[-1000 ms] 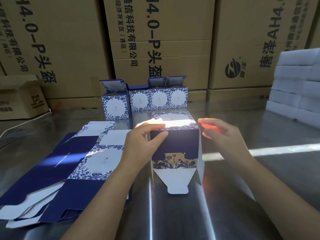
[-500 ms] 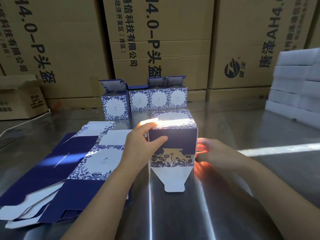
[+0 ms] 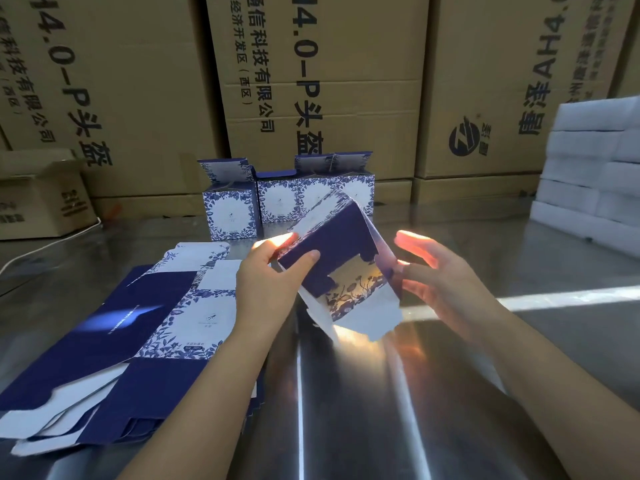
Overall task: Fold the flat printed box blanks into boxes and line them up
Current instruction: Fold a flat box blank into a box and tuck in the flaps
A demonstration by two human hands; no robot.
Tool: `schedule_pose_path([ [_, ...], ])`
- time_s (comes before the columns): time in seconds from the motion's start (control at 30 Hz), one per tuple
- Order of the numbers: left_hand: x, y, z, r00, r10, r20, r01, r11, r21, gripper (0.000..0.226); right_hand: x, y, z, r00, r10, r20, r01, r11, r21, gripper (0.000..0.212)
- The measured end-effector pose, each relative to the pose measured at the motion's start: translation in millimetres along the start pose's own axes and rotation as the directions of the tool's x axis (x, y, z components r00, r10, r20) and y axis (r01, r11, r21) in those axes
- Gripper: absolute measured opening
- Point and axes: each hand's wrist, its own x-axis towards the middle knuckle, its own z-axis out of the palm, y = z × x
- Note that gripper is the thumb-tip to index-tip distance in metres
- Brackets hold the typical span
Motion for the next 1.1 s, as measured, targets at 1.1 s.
schedule_pose_path([
  [1.1, -11, -22, 14, 0.928, 0.259, 0.269, -0.351, 0.851, 0.390, 0.063, -5, -5, 4, 0.996, -0.041, 0.081, 0.057, 0.978, -0.200, 0.054],
])
